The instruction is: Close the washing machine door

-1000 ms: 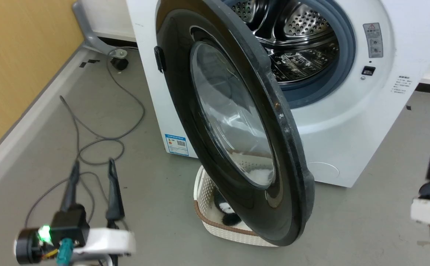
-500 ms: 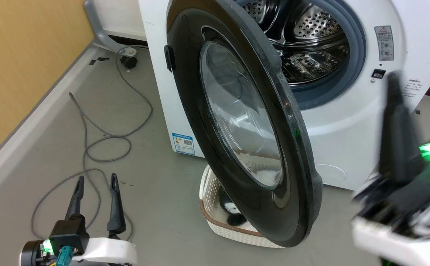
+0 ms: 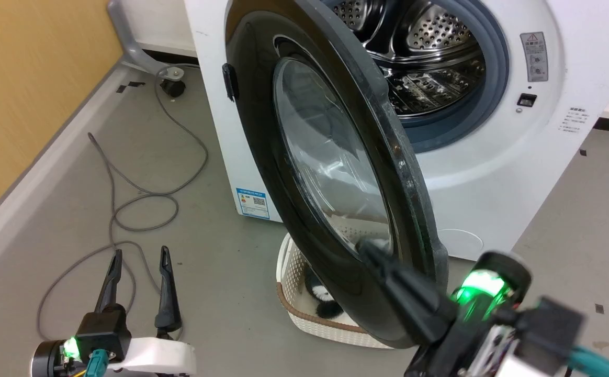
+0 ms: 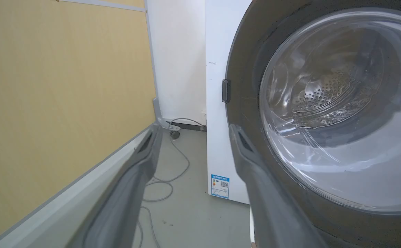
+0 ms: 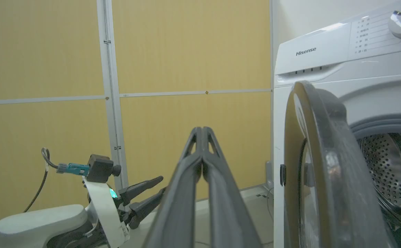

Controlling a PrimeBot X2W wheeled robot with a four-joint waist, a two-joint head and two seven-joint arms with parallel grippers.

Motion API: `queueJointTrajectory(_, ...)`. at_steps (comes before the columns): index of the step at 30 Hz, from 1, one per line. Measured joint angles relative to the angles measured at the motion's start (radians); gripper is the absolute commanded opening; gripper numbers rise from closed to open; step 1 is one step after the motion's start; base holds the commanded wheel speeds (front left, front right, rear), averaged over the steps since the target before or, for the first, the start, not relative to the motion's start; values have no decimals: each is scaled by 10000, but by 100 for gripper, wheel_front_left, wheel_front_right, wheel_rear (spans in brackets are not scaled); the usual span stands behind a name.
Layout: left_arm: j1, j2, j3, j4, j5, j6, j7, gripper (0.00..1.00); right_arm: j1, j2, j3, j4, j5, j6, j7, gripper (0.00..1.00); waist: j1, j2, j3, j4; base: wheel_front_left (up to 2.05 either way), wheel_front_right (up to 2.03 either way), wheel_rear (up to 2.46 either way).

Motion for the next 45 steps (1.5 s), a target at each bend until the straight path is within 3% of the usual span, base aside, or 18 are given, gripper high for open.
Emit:
queueJointTrajectory(3,0,-44,104,-42,92,-10,0,100,210,-247,571,1009,-174,0,0,0,0,0,70,-129,0,0,0)
queueJointTrajectory(9,-2,-81,102,-54,178,-82,0,100,505,-322,683,2253,-568,0,2,0,0,1,188,-261,0,0,0)
queueJointTrajectory(25,-256,-167,-228,-44,441,-82,0,100,850,-98,-1929,4109,-865,23,2,0,1,1,578,-420,0,0,0)
queueJointTrajectory(38,-1415,-290,-1055,-128,504,44,0,100,-1444,-470,-3793,5986,-616,25,2,0,1,0,1846,-265,0,0,0)
queueJointTrajectory(45,-1983,-301,-1304,-161,441,196,0,100,-3283,-1080,-4082,7202,-560,23,2,0,2,1,2870,-157,0,0,0)
